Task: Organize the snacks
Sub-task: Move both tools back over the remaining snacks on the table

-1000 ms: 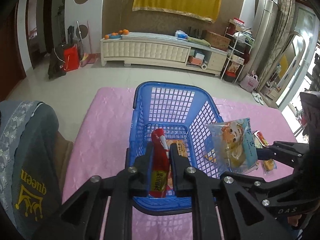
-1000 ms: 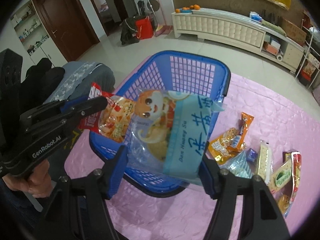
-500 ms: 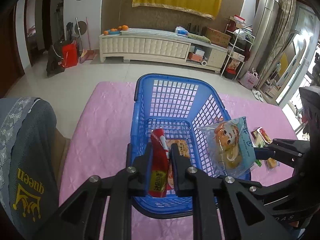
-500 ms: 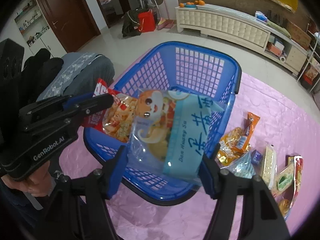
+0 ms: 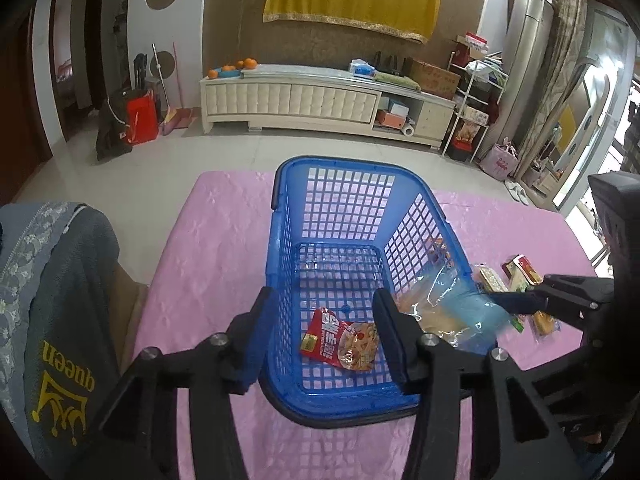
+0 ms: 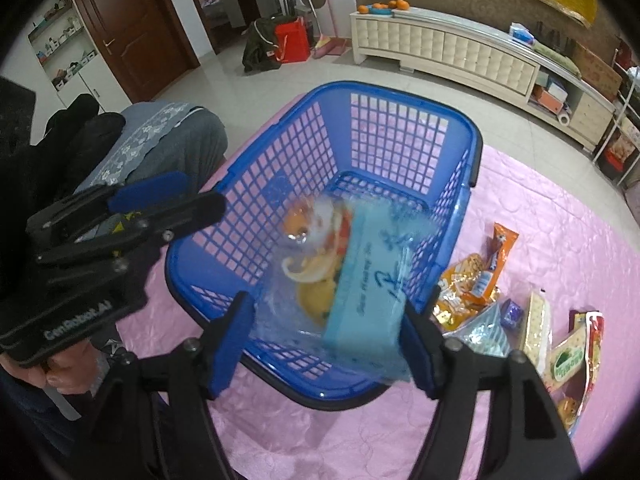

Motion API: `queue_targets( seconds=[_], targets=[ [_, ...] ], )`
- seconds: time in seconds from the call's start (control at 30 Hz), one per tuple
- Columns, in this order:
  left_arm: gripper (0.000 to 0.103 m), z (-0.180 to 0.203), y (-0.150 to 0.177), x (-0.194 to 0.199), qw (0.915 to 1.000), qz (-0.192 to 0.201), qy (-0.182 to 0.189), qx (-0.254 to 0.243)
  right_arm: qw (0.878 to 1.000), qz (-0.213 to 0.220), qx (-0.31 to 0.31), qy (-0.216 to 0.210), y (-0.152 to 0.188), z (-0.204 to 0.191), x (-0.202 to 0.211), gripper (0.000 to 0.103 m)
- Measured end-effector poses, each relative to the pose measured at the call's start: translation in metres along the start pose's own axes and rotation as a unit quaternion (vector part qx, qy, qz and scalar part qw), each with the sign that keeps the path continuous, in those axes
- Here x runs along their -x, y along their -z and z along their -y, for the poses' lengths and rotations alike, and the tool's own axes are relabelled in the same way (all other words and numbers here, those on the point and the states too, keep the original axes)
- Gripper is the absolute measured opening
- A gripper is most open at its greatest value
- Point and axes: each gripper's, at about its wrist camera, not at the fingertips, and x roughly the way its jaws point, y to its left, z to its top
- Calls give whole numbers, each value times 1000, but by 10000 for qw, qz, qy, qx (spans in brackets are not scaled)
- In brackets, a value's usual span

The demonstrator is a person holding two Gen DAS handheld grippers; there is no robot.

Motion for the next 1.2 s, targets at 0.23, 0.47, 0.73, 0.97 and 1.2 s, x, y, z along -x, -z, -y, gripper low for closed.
queue_targets(
  seconds=[0.23,0.47,0.73,0.97,1.2],
  targets=[
    [50,11,-2,23,9999,97,-111,-72,9995,272,-54,118,10,6,32,85],
    [57,44,-4,59,9988,318,-133,-357,9983,514,-174,216,23,19,73,86],
    [63,92,2,96,9944,556,-214,-874,9950,846,-403,339,46,41,123,86],
    [67,128,6,110,9934,617,-2,-967,9919,1047,-538,478,73,63,158,86],
    [75,173,14,105,9908,572,221,-1203,9882,1171,-747,647,96,92,180,86]
  ],
)
